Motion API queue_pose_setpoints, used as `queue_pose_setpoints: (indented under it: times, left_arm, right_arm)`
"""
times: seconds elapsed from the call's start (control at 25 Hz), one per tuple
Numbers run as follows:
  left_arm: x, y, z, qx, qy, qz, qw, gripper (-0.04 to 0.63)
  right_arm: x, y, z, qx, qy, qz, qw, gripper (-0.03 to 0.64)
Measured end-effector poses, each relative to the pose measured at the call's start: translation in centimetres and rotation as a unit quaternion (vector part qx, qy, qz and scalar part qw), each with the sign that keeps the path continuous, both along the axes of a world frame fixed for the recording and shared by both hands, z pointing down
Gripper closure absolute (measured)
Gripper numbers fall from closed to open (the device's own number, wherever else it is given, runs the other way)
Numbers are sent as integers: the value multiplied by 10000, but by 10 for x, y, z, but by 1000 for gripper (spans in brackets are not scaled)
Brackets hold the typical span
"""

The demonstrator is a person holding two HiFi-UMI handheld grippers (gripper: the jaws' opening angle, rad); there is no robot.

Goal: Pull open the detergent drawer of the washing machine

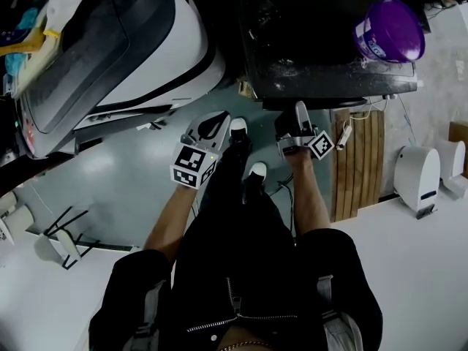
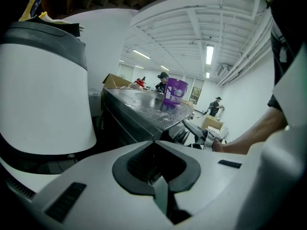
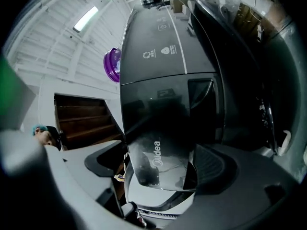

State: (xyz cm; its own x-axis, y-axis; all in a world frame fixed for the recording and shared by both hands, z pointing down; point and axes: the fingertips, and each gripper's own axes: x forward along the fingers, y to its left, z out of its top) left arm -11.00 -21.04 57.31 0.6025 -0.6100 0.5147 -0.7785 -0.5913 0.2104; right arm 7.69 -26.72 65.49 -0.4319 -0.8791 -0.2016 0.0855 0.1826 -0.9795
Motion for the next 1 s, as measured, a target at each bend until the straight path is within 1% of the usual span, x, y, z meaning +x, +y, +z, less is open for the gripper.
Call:
queue_pose_setpoints:
  times: [0.08,0.2,0.32,0.52,0.68,0.84,1.0]
  left_arm:
    - [-1,-1,2,-27,-2,17,10000,574]
    - [-1,0,5,-75,-8,54,10000,574]
    - [-2,0,5,-87,-15,86,9999,574]
    - [-7,1,6,-107,-43,98,9999,574]
    - [-7,6,5,-106,-36,157,9998,574]
    - [-11,12,3,-147,-128,192,9996,574]
    - [-14,14,9,-227,-190,213,9993,574]
  right_arm:
    - [3,-5,-2,77,-73,104,9999,206]
    - [6,-8,-2,151,-288,181,9993,196]
    - [10,-9,1,188,-466,106,9987,192]
    - [10,-13,0,-53,-467,60,9989,169]
    - [8,-11,-2,63,-450,-69,9989,183]
    - [4,-7,-1,219,-440,-170,9986,199]
    - [8,-5,-1,265,-590,-35,9979,204]
